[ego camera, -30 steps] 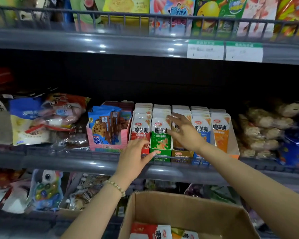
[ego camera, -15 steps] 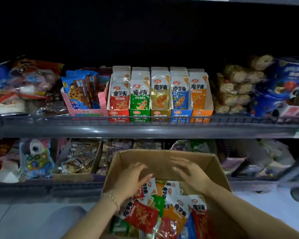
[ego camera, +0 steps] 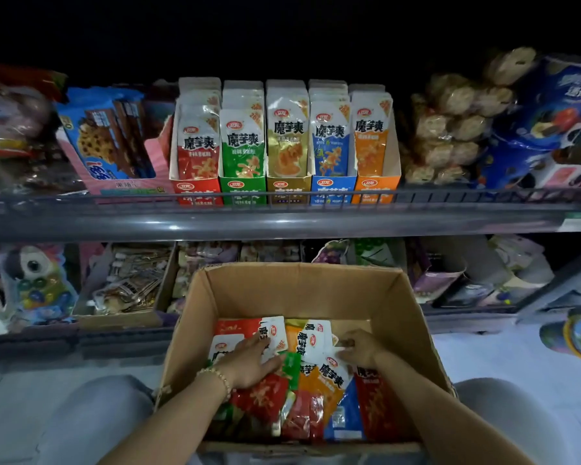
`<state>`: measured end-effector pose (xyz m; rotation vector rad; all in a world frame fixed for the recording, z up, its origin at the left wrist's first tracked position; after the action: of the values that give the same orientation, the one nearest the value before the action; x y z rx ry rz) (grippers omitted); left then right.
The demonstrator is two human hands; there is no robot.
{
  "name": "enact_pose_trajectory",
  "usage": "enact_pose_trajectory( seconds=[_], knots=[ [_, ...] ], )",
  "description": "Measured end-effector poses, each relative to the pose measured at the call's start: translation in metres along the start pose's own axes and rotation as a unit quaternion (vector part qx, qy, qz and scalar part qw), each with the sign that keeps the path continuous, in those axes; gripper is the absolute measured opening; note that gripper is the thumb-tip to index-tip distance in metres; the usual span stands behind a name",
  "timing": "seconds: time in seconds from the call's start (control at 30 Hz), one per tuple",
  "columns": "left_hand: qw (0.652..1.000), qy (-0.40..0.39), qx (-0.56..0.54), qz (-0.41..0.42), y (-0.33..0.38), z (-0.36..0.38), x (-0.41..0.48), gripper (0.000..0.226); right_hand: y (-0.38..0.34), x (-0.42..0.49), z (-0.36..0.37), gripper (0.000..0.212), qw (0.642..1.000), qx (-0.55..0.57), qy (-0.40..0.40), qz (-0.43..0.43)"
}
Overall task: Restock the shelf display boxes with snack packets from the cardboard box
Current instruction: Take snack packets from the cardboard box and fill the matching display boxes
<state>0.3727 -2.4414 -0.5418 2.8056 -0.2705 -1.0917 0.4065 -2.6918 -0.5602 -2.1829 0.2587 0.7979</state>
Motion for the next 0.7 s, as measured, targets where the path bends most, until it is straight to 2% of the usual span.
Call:
enact_pose_trajectory(
  seconds=[0.13,0.3,0.43,0.5,0.57,0.7],
  knots=[
    [1.0,-0.002,-0.013,-0.005,0.001,0.0,-0.001,0.08,-0.002,-0.005,-0.012,0.038,0.999,-0.033,-0.006,0.012],
    [0.999,0.009,-0.031,0.0,0.003,-0.004,-0.008,0.078,-0.002,-0.005,-0.016,0.037,1.0,0.015,-0.024,-0.007],
    [0.997,0.04,-0.062,0.007,0.004,-0.006,-0.012,0.078,-0.022,-0.019,-0.021,0.008,0.988,0.111,-0.054,-0.09],
    [0.993,0.085,-0.079,0.028,0.01,-0.013,-0.017,0.076,-0.034,-0.029,-0.029,0.007,0.975,0.166,-0.047,-0.138],
    [0.983,0.135,-0.107,0.056,0.019,-0.026,-0.026,0.074,-0.046,-0.042,-0.038,0.016,0.963,0.196,-0.028,-0.183],
    [0.959,0.195,-0.175,0.105,0.036,-0.055,-0.046,0.079,-0.072,-0.07,-0.057,0.018,0.952,0.185,-0.014,-0.245]
  ],
)
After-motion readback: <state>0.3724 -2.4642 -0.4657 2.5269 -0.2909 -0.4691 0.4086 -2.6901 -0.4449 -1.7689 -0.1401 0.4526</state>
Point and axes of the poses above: each hand's wrist, its own x-axis towards the middle knuckle, its own z-axis out of the palm, y = z × x, the point moved 3 cm from there along x, towards the middle knuckle, and after that the axes turned 15 degrees about x, right-handed, at the moved point
